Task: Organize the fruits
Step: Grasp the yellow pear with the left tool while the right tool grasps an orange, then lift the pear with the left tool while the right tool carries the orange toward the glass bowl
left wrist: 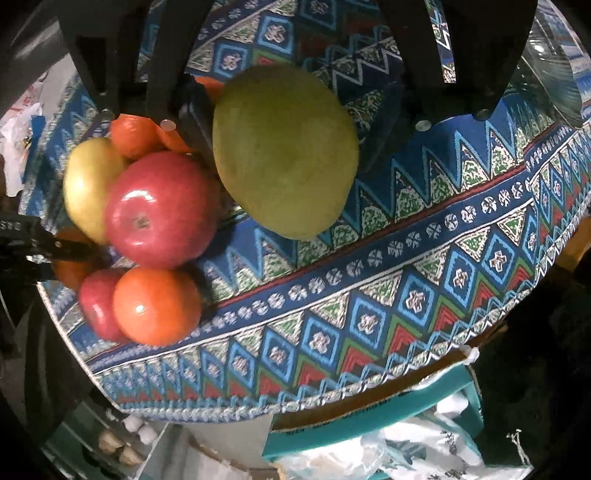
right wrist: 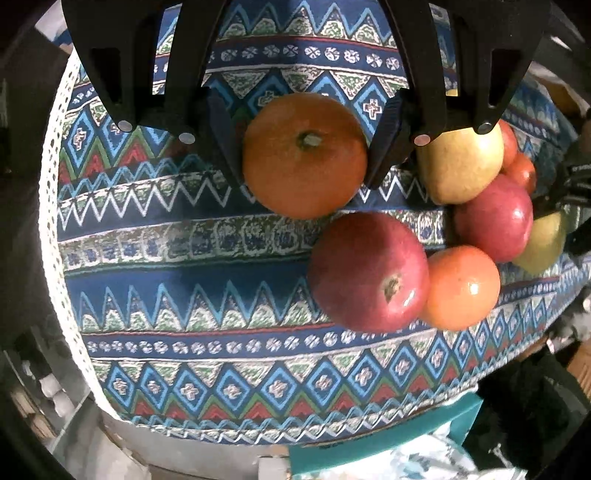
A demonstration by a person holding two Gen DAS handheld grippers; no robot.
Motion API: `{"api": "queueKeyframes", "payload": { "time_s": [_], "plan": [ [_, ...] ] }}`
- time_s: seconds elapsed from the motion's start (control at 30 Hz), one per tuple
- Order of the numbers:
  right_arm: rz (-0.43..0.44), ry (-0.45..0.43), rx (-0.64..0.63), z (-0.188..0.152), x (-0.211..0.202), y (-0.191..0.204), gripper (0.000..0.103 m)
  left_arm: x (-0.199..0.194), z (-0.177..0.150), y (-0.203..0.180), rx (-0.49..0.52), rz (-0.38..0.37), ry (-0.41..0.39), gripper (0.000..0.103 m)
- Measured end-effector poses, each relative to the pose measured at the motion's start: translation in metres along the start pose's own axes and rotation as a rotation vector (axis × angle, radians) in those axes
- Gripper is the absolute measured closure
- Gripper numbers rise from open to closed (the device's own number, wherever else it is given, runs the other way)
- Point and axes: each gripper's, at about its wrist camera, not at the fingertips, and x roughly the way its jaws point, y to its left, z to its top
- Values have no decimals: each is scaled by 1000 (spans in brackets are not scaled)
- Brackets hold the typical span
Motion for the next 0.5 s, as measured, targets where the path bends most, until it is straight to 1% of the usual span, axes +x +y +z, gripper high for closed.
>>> {"api": "queueKeyframes", "payload": {
  "time_s": [0.17,0.23,0.37,0.5],
  "plan": [
    [24,10,5,4,10,8,37,3,2,5,-22,-10,-15,28],
    [26,10,3,4,11,9,37,3,2,5,-19,-26,-18,36],
    [26,-3,-16,-1,8,9,38,1,1,2,-12,-16,-26,36],
    [7,-28,-29,-10,-3,3,38,-4,-7,4,-44,-32,-26,36]
  ]
}}
